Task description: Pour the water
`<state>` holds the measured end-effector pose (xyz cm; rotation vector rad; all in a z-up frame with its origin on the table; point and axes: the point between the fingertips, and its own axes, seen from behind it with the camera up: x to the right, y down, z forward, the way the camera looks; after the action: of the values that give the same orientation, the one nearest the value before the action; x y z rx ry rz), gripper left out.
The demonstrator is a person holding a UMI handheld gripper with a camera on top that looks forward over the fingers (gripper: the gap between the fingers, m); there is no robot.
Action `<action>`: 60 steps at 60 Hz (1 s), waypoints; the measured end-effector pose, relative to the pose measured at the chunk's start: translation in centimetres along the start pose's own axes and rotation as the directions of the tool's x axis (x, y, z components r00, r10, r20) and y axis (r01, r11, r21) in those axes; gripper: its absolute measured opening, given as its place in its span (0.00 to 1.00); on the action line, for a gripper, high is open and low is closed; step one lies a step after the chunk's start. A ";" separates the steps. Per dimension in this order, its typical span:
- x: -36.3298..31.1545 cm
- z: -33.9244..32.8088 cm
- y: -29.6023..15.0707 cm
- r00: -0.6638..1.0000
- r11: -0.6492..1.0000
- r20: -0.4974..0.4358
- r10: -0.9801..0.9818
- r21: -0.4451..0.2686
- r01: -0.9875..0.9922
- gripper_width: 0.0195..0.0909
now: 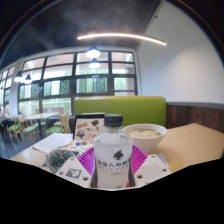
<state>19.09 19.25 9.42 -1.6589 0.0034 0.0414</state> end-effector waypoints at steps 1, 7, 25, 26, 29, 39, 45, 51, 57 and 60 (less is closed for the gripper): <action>-0.1 0.2 -0.7 1.000 0.999 0.004 -0.017 0.028 0.016 0.33; 1.1 1.3 -0.3 0.999 0.998 -0.011 -0.053 0.035 0.053 0.33; -0.4 -0.8 0.7 0.999 0.999 -0.021 -0.035 -0.042 0.034 0.74; -0.4 -1.0 1.2 0.999 0.997 -0.020 -0.031 -0.064 0.029 0.82; -0.4 -1.2 1.4 1.000 0.996 -0.014 -0.015 -0.090 0.013 0.92; -0.3 -5.8 -0.6 0.999 0.998 -0.044 0.004 -0.059 -0.007 0.88; -1.5 -10.2 -1.9 0.999 0.999 -0.032 -0.010 -0.054 0.008 0.88; -2.8 -14.6 -2.4 0.998 0.997 -0.030 -0.046 -0.060 0.044 0.88; -4.7 -20.3 -3.4 0.997 0.996 -0.026 -0.078 -0.040 0.077 0.88; -5.8 -22.9 -3.5 0.996 0.996 -0.019 -0.083 -0.035 0.082 0.89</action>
<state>13.99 -3.39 15.05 -1.6919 -0.0510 -0.0383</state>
